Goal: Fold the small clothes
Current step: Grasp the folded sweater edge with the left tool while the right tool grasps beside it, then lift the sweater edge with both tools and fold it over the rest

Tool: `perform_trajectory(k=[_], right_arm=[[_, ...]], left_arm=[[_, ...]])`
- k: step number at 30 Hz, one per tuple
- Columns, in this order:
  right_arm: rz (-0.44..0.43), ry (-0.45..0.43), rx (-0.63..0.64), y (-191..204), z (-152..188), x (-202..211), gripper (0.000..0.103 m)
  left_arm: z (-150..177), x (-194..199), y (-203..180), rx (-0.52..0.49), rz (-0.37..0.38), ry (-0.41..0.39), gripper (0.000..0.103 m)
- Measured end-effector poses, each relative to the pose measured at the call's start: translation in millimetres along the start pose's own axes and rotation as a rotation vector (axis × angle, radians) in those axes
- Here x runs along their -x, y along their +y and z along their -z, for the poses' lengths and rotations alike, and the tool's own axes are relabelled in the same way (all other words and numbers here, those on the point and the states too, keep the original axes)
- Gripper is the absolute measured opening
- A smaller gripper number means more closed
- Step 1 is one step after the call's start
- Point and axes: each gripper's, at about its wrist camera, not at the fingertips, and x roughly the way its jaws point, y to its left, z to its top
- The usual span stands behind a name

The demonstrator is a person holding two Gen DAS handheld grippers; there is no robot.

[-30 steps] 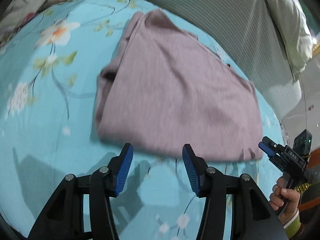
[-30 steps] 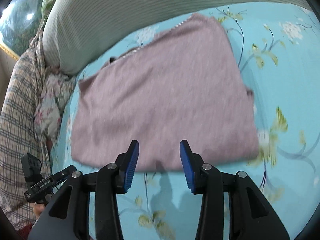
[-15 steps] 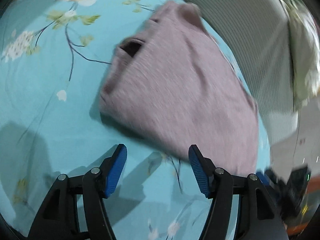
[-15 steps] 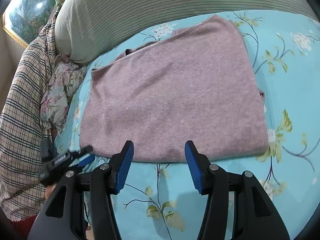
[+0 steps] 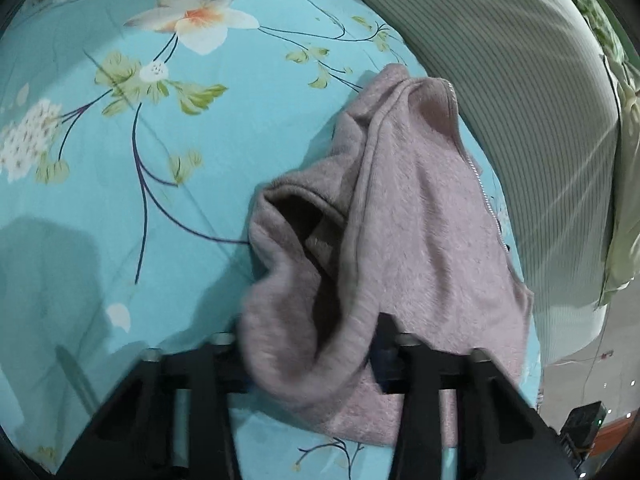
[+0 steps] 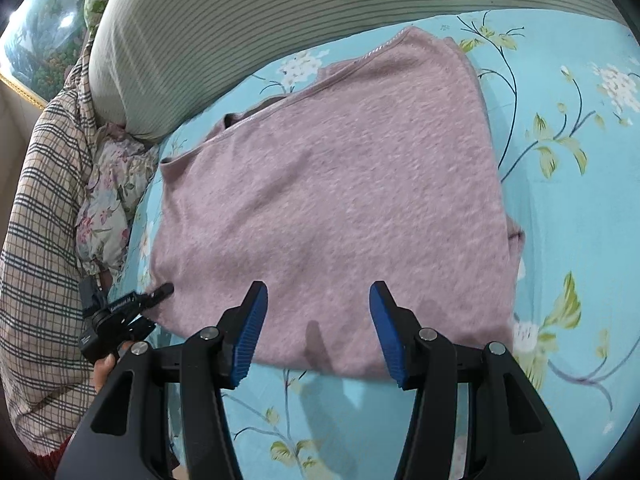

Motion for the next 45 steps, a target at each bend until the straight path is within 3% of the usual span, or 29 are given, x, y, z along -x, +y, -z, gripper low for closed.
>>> perform_trajectory(k=[1, 4, 9, 14, 16, 21, 24, 29, 34, 35, 36, 38, 41, 45], right_arm=[[-0.001, 0.001, 0.002, -1.4, -2.4, -1.8, 0.054], [-0.022, 0.005, 0.009, -5.2, -11.6, -6.5, 0.054], [-0.068, 0.004, 0.023, -7.5, -25.6, -8.7, 0.054], [-0.129, 0.008, 0.007, -11.4, -43.4, -8.7, 0.054], [-0.152, 0.012, 0.003, -13.0, -50.5, -9.7, 0.054], [-0.245, 0.060, -0.013, -12.6, -71.4, -26.5, 0.055], [-0.282, 0.101, -0.009, -4.8, -82.5, -48.9, 0.061], [-0.350, 0.156, -0.007, 19.6, -99.8, -89.2, 0.061], [-0.381, 0.149, 0.022, 50.3, -121.0, -114.8, 0.061], [-0.376, 0.144, 0.029, 54.9, -125.5, -118.5, 0.059], [-0.367, 0.139, 0.037, 58.7, -129.2, -121.2, 0.039], [-0.315, 0.143, 0.039, 62.7, -135.1, -121.3, 0.015], [-0.342, 0.057, 0.067, 60.7, -138.8, -85.4, 0.014], [-0.327, -0.047, 0.097, 37.6, -140.4, -26.9, 0.014]], left_arm=[[-1.6, -1.5, -0.8, -0.010, 0.001, 0.010, 0.012], [-1.9, 5.3, -16.6, -0.081, -0.027, -0.005, 0.008], [6.6, 24.7, -73.1, -0.266, -0.004, -0.044, 0.007], [45.0, 21.1, -155.4, -0.572, 0.014, -0.042, 0.007], [66.3, 7.1, -182.1, -0.683, 0.026, -0.014, 0.007], [107.7, -22.6, -204.1, -0.826, 0.036, 0.076, 0.007], [118.6, -34.1, -201.8, -0.866, 0.025, 0.115, 0.007], [111.9, -34.8, -196.9, -0.833, 0.042, 0.131, 0.007], [105.4, -29.2, -192.3, -0.840, 0.042, 0.132, 0.007], [104.7, -29.6, -192.6, -0.839, 0.042, 0.132, 0.007], [108.1, -32.3, -198.7, -0.839, 0.041, 0.133, 0.007], [110.0, -33.0, -202.7, -0.843, 0.037, 0.133, 0.007], [113.2, -26.3, -211.6, -0.862, 0.041, 0.122, 0.007], [117.8, -8.2, -234.5, -0.897, 0.130, 0.129, 0.007]])
